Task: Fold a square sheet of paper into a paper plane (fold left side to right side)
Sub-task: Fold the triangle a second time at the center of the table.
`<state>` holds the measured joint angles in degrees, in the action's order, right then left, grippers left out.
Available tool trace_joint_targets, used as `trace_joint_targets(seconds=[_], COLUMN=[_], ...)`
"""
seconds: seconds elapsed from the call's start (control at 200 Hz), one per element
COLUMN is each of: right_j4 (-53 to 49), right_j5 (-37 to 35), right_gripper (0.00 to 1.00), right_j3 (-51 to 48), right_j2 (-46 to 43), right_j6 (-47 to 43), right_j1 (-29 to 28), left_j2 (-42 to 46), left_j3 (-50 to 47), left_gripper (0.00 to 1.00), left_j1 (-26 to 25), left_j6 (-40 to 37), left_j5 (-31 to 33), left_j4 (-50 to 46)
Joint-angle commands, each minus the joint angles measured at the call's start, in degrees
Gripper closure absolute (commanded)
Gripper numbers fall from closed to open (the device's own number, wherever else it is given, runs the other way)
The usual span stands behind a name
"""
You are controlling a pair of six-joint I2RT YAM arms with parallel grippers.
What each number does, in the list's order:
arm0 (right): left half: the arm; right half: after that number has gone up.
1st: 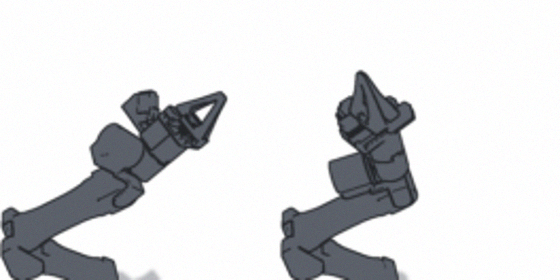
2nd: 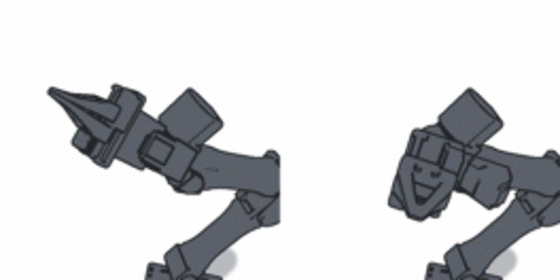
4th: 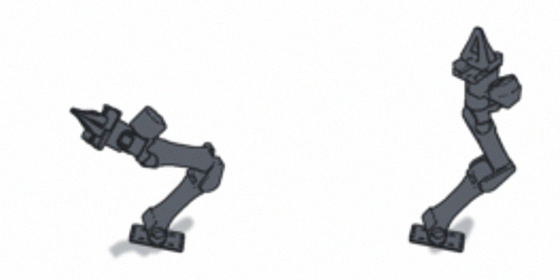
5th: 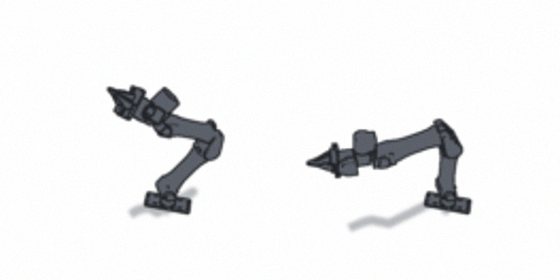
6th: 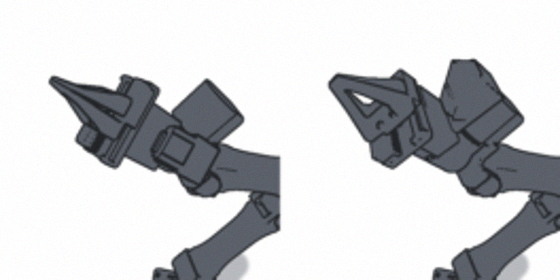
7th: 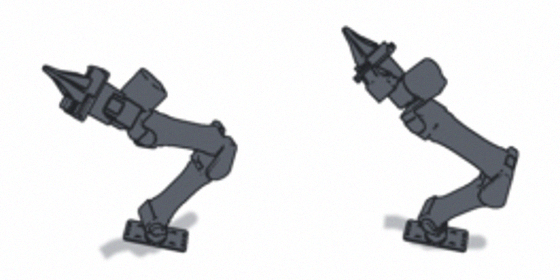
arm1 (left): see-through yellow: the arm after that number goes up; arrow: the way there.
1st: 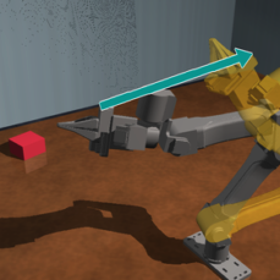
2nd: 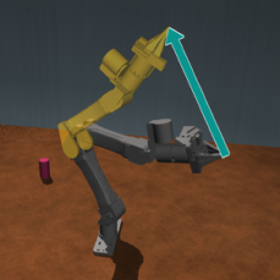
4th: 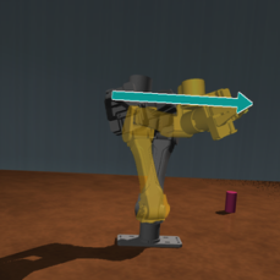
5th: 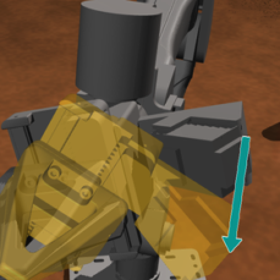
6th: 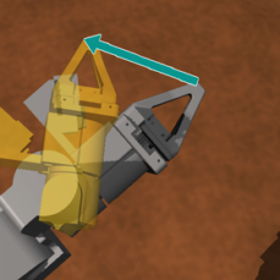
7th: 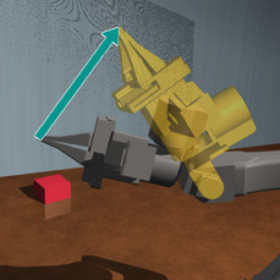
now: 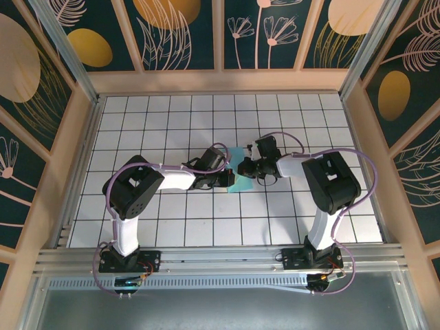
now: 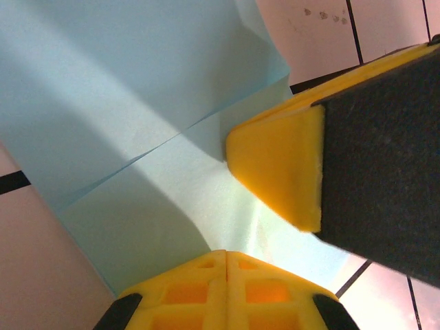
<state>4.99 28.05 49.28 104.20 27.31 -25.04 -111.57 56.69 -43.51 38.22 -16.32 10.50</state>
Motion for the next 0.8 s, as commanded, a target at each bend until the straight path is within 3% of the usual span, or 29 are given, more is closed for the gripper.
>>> trace_joint_targets(seconds=[0.0, 0.485, 0.796], right_j4=[-1.4, -2.5, -3.7], right_j5=[-2.6, -2.4, -0.8], right_gripper=[1.00, 1.00, 1.00], right_j3=[-0.1, 1.6, 0.6], right_j2=[1.1, 1.9, -3.8], right_j6=[-1.5, -3.6, -3.2], right_j1=[2.6, 8.8, 7.6], left_j2=[-3.4, -3.1, -2.8], left_j3=[-2.9, -3.2, -3.1], left_gripper=[1.00, 1.00, 1.00], left_j1=[0.4, 0.4, 0.3], left_j6=[-0.2, -0.2, 0.1], left_j5=[5.0, 5.2, 4.2], left_j4=[-9.6, -9.5, -8.2])
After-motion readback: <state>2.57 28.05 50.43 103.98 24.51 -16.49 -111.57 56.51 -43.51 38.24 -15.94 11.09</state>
